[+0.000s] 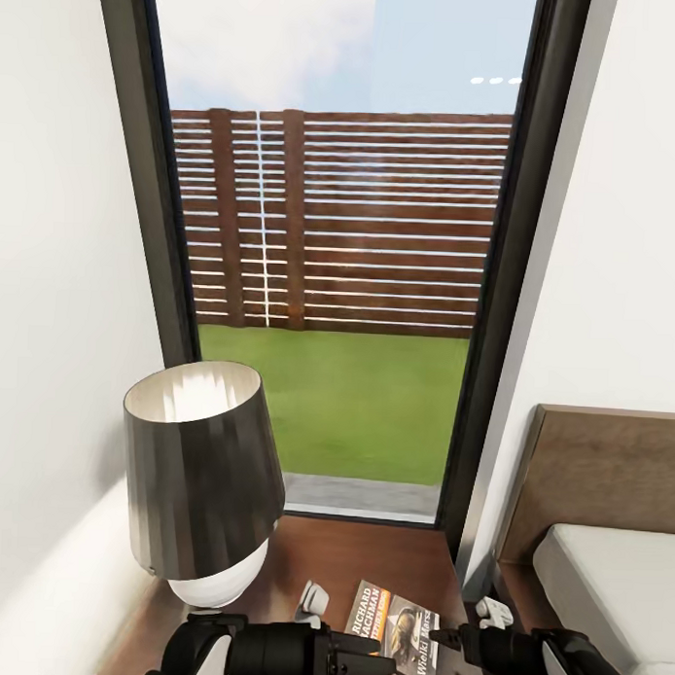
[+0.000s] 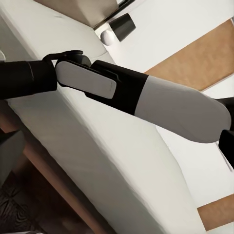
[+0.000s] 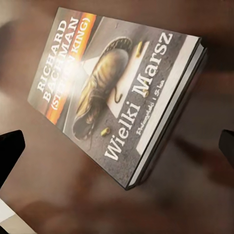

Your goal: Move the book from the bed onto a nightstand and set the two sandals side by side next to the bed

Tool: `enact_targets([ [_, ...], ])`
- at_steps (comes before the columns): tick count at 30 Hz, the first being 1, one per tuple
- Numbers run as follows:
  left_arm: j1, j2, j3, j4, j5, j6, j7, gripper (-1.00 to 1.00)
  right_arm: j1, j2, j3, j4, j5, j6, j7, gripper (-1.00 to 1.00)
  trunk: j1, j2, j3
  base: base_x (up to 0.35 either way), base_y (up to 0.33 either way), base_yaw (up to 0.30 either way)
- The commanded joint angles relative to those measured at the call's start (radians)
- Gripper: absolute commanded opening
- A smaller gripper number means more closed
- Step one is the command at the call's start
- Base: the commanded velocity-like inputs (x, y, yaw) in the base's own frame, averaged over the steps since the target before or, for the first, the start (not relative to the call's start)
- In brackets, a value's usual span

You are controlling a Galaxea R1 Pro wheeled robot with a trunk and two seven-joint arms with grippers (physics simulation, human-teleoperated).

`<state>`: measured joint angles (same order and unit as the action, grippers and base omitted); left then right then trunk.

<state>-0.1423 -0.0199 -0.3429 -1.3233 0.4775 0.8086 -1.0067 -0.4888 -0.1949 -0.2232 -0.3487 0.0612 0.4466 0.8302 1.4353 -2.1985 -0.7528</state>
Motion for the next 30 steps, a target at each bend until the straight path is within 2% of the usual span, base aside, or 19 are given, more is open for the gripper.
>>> enact_targets([
  [1,-0.001,0.0,0.0,0.0,0.004,0.006,0.0,1.0,-0.001,0.001,-0.008,-0.001,0.006,0.007,0.005,1.0,0.0,0.0,-0.001,0.0,0.0,0.0],
  [6,-0.001,0.0,0.0,-0.001,0.004,0.006,0.0,1.0,-0.001,0.001,-0.008,-0.001,0.006,0.007,0.006,1.0,0.0,0.0,-0.001,0.0,0.0,0.0],
  [30,-0.001,0.0,-0.001,-0.004,0.004,0.004,0.001,1.0,-0.001,0.002,-0.008,0.0,0.006,0.007,0.006,1.0,-0.092,0.168,0.074,0.0,0.0,0.0],
])
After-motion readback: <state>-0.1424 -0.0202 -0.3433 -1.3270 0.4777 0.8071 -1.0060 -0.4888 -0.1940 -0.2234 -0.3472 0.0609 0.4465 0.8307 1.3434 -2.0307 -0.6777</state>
